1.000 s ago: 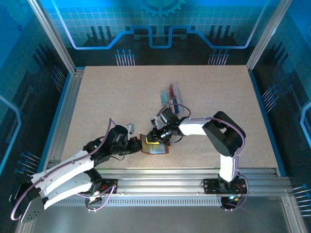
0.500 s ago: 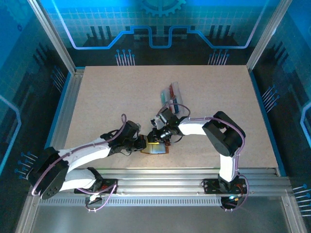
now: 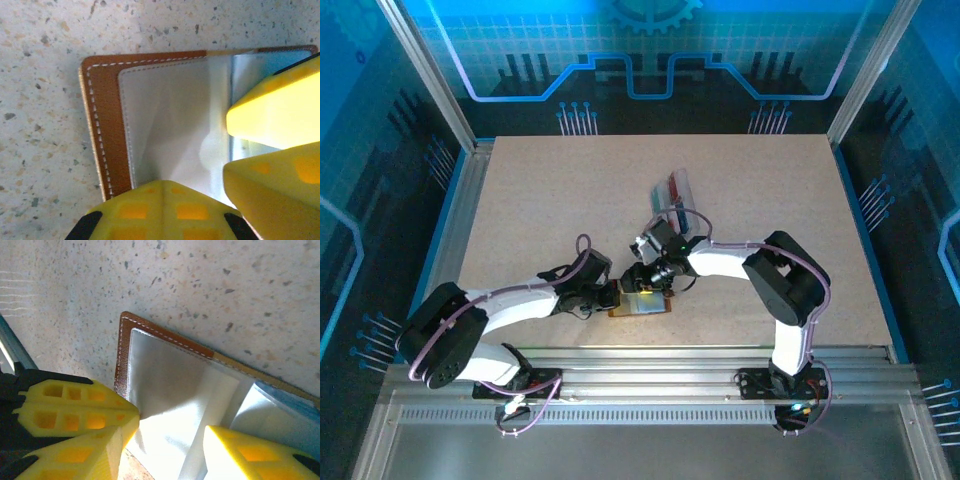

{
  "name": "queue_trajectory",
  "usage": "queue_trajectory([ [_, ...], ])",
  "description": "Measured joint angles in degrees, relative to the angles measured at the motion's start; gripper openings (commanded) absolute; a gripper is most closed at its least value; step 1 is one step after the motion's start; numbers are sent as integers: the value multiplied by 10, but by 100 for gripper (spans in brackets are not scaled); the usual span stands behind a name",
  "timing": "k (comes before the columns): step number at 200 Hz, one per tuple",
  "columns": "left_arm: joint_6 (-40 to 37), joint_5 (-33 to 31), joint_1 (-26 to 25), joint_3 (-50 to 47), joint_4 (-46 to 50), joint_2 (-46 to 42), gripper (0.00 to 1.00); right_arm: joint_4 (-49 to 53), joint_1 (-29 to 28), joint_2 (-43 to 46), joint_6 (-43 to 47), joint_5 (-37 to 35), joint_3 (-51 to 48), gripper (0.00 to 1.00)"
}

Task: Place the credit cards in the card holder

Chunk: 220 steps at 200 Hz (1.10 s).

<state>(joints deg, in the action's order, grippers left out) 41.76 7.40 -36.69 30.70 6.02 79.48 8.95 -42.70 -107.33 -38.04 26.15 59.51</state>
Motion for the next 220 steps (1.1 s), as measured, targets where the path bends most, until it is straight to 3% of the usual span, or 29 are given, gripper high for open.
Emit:
queue_trajectory([
  [64,-17,18,1,2,-46,31,0,87,1,11,46,-59,38,65],
  [101,-30,32,1,10,-77,56,0,163,3,41,75,-134,60,70],
  [167,-34,42,3,11,-90,63,0,294,42,141,133,-323,187,69],
  [220,-34,45,3,11,-93,64,0,354,100,121,171,-463,256,57],
])
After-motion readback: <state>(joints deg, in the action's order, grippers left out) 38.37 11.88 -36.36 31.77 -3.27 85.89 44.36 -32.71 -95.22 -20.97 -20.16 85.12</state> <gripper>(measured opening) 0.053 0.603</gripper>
